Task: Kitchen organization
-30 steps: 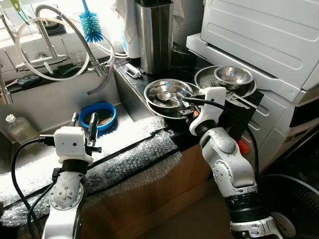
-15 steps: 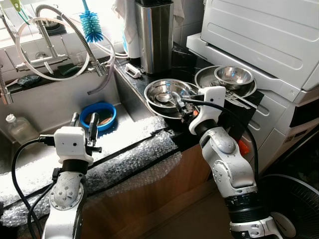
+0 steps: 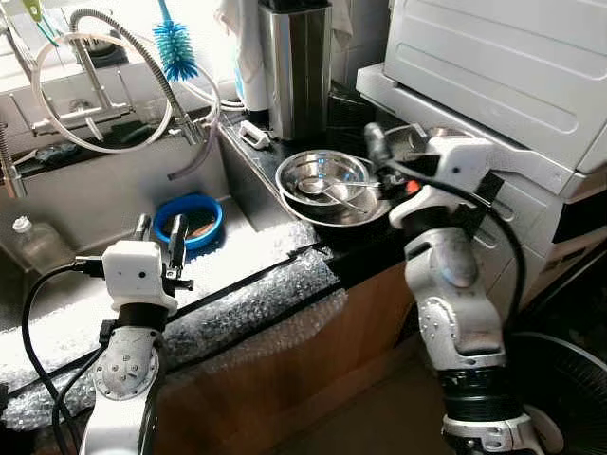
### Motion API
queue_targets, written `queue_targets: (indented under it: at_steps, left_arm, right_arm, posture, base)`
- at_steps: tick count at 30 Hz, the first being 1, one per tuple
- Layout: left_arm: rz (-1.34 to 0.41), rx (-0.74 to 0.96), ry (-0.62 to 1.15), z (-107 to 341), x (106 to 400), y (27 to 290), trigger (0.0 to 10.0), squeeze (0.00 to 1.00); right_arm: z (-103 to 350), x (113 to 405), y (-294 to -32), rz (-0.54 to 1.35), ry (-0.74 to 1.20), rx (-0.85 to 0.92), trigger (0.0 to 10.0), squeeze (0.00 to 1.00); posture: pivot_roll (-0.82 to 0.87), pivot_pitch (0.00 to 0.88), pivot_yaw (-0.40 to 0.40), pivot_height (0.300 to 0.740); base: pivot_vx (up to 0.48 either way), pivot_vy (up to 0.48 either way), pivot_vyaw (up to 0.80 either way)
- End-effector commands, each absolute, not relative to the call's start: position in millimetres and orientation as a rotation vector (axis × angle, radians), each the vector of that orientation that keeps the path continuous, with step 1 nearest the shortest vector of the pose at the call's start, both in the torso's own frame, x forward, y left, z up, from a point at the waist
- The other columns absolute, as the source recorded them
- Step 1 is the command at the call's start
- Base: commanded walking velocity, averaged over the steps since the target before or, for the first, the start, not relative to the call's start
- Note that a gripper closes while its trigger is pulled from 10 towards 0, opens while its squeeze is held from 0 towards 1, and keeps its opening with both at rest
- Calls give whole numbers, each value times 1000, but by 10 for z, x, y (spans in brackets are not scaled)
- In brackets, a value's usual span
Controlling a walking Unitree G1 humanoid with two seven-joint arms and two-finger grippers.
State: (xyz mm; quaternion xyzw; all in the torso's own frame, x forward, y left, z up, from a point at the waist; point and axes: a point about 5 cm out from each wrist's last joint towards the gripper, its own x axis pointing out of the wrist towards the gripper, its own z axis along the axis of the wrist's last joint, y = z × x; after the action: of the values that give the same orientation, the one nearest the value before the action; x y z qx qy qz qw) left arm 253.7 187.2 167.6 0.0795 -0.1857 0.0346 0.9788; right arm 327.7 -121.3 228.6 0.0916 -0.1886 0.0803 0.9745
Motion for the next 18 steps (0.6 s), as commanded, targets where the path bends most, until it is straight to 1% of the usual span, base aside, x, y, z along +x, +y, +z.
queue_targets:
  at_steps: [1, 6, 8, 18]
  left_arm:
    - [68, 179, -386, 1708, 2541, 1876, 10000, 0]
    - [66, 183, -385, 1709, 2540, 1878, 10000, 0]
    - [65, 185, -382, 1704, 2535, 1877, 10000, 0]
    - [61, 195, -378, 1696, 2528, 1877, 10000, 0]
  right_arm:
    - [2283, 3284, -1265, 122, -362, 265, 10000, 0]
    - [2221, 3316, -1308, 91, -315, 361, 10000, 0]
    - [2156, 3350, -1307, 83, -260, 441, 10000, 0]
    - [1992, 3405, -1351, 41, -161, 545, 10000, 0]
  posture:
    - [-132, 0, 58, 740]
    - [-128, 0, 60, 740]
    - [-124, 0, 58, 740]
    - [-122, 0, 60, 740]
  base:
    - [0, 0, 0]
    - [0, 0, 0]
    - [0, 0, 0]
    - [0, 0, 0]
